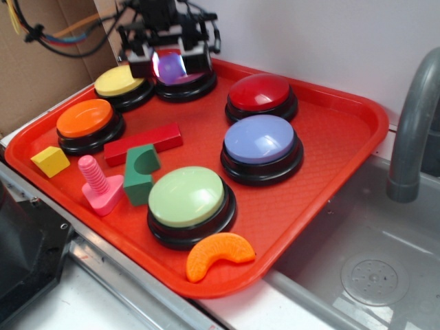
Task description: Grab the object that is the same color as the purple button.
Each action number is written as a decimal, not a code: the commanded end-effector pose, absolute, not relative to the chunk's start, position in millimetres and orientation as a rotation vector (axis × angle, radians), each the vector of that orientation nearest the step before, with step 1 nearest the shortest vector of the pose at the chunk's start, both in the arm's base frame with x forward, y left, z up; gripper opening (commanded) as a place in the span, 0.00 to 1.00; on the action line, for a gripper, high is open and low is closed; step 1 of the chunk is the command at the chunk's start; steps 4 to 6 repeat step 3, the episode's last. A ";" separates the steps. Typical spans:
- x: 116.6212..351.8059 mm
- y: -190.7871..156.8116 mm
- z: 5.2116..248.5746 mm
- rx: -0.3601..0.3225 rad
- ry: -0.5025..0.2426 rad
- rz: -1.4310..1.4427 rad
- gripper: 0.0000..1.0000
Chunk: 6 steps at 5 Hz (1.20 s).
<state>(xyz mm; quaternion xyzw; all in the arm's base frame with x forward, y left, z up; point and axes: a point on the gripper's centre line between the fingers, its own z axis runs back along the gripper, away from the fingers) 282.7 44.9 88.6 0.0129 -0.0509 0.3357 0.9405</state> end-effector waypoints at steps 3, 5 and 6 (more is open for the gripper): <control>236.6 64.7 175.1 -0.110 -0.180 0.159 0.00; 236.6 64.7 175.1 -0.110 -0.180 0.159 0.00; 236.6 64.7 175.1 -0.110 -0.180 0.159 0.00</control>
